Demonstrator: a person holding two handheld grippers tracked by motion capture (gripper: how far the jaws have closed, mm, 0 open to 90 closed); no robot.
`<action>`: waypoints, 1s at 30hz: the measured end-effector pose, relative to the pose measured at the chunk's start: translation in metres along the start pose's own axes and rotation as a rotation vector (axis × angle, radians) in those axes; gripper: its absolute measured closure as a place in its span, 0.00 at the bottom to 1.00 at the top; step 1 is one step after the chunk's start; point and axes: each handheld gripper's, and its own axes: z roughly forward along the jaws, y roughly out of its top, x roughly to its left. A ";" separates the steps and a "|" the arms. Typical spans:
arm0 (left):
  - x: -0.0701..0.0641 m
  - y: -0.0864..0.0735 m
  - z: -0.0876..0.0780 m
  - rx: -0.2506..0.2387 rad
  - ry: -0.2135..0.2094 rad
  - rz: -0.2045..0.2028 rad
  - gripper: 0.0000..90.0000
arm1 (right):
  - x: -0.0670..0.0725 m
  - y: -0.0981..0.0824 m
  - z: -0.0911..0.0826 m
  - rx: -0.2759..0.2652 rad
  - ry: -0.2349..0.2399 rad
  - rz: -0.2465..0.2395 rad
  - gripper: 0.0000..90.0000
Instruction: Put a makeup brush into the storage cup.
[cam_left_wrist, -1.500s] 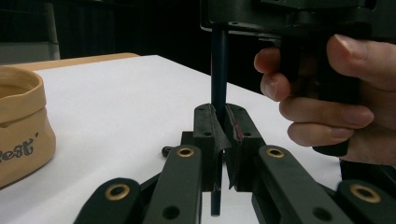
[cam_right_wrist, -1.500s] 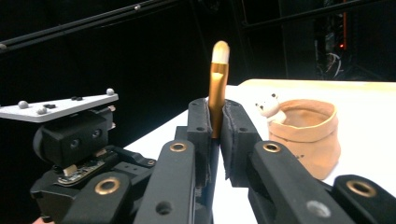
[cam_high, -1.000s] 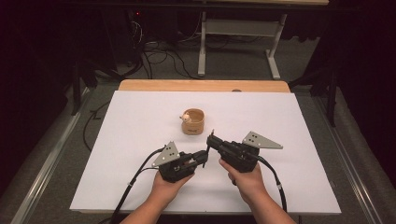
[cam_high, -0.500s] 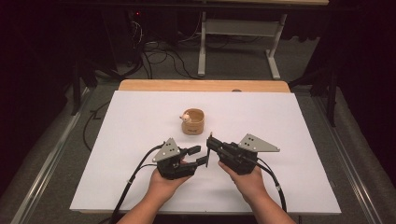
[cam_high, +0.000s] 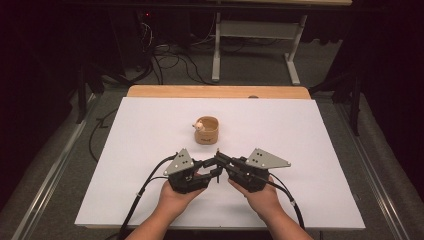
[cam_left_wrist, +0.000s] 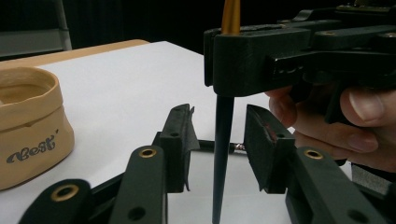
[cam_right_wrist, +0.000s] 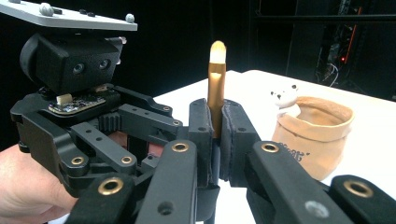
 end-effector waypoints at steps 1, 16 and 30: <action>0.000 0.000 0.000 0.001 -0.002 0.000 0.70 | 0.000 0.000 0.001 -0.004 0.004 -0.007 0.95; 0.003 0.000 -0.003 -0.020 -0.026 -0.017 0.87 | 0.001 -0.001 0.002 -0.001 0.010 -0.009 0.95; 0.001 -0.001 -0.003 -0.024 -0.022 0.004 0.92 | 0.001 -0.002 0.002 0.001 0.012 -0.005 0.94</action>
